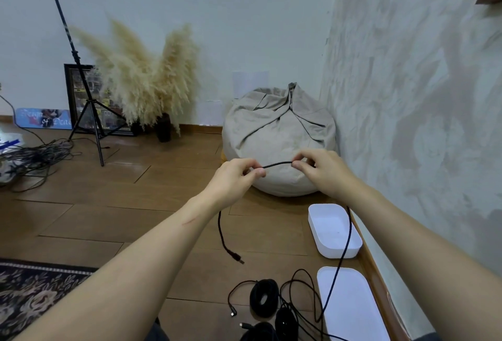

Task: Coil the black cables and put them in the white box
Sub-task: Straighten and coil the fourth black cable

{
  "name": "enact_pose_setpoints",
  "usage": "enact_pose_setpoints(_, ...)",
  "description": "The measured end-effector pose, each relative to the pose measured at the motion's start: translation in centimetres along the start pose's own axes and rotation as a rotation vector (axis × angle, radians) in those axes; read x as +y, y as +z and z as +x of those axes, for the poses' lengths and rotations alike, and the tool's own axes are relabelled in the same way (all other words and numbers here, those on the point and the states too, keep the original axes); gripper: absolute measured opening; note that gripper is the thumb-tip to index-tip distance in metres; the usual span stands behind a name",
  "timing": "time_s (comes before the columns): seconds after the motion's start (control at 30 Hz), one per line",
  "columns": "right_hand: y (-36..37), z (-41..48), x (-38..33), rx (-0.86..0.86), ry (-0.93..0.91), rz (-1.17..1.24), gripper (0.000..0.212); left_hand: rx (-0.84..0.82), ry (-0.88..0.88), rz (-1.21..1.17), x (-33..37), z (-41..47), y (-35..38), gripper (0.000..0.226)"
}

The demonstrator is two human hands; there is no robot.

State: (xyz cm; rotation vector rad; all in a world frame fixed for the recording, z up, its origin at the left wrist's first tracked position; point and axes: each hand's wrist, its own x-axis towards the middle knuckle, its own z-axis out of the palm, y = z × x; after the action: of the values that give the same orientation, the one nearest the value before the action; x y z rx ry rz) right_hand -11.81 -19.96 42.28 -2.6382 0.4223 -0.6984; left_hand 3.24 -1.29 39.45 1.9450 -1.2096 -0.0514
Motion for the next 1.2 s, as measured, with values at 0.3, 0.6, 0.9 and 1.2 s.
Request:
enact_pose_setpoints(0.3, -0.2, 0.4, 0.1, 0.035, 0.003, 0.022, 0.016, -0.016, -0.060, -0.040, -0.5, 0.0, -0.3, 0.022)
enact_pose_setpoints(0.6, 0.8, 0.3, -1.4, -0.066, -0.073, -0.011, 0.017, -0.074, -0.021, -0.094, 0.8, -0.2, 0.3, 0.023)
enact_pose_setpoints(0.9, 0.9, -0.1, -0.9, -0.063, -0.059, 0.042, 0.016, -0.116, -0.094, -0.244, 0.6, -0.5, 0.5, 0.027)
enact_pose_setpoints(1.2, 0.2, 0.4, -1.5, -0.035, -0.052, -0.017, 0.015, -0.167, -0.145, -0.356, 0.6, -0.8, 0.9, 0.028)
